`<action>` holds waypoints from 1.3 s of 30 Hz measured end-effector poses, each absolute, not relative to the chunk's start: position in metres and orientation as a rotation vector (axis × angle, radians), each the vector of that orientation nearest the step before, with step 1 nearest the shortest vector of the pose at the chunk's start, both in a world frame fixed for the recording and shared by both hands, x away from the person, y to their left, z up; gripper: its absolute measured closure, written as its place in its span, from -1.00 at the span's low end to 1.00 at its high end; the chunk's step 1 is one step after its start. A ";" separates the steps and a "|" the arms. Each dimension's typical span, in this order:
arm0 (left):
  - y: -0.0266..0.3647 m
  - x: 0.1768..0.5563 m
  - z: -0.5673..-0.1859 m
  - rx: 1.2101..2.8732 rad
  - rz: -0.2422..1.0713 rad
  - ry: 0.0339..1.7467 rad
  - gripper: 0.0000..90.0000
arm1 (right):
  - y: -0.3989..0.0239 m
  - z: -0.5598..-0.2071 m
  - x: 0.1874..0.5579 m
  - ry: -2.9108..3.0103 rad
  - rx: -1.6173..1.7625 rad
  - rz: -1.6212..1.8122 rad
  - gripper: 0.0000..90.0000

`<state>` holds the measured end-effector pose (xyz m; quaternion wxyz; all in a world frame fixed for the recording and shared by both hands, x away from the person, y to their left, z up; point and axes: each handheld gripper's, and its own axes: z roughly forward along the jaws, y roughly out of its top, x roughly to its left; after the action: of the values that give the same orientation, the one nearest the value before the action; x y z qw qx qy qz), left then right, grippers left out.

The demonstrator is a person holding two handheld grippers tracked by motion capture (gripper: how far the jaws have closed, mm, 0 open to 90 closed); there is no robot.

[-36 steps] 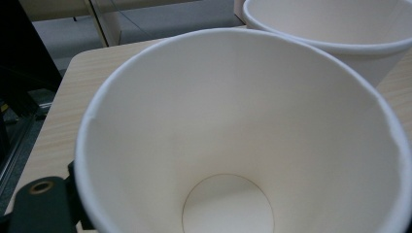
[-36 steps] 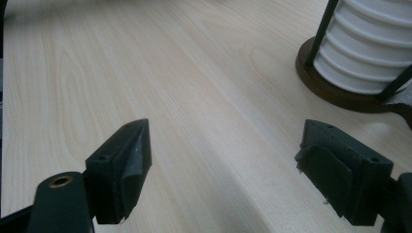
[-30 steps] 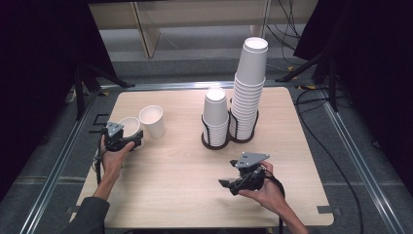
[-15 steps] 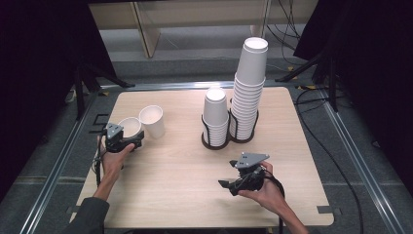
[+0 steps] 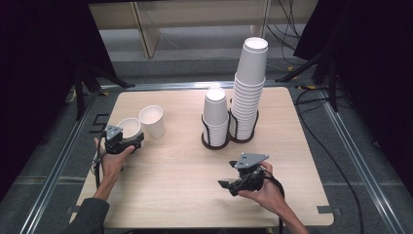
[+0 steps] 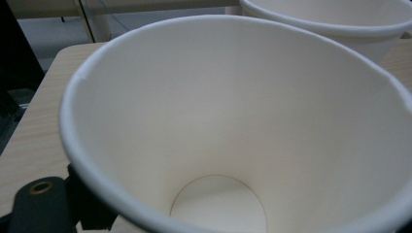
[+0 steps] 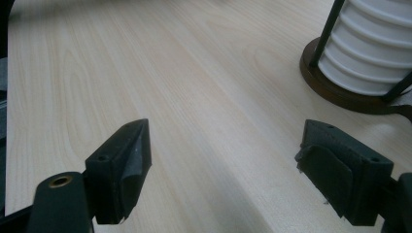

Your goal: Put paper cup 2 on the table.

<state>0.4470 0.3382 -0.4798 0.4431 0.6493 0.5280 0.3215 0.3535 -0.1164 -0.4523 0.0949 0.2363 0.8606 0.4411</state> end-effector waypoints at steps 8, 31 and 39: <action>0.337 0.445 -0.481 1.626 0.791 1.312 -0.69 | -0.116 -0.452 0.353 2.556 0.701 1.303 -0.55; 0.344 0.421 -0.482 1.646 0.769 1.352 -0.68 | -0.117 -0.453 0.352 2.558 0.685 1.302 -0.55; 0.346 0.412 -0.479 1.658 0.769 1.350 -0.68 | -0.116 -0.453 0.351 2.563 0.691 1.304 -0.55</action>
<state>0.4118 0.3462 -0.4787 0.4212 0.6617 0.5390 0.3070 0.3511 -0.1164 -0.4533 0.0919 0.2327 0.8630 0.4390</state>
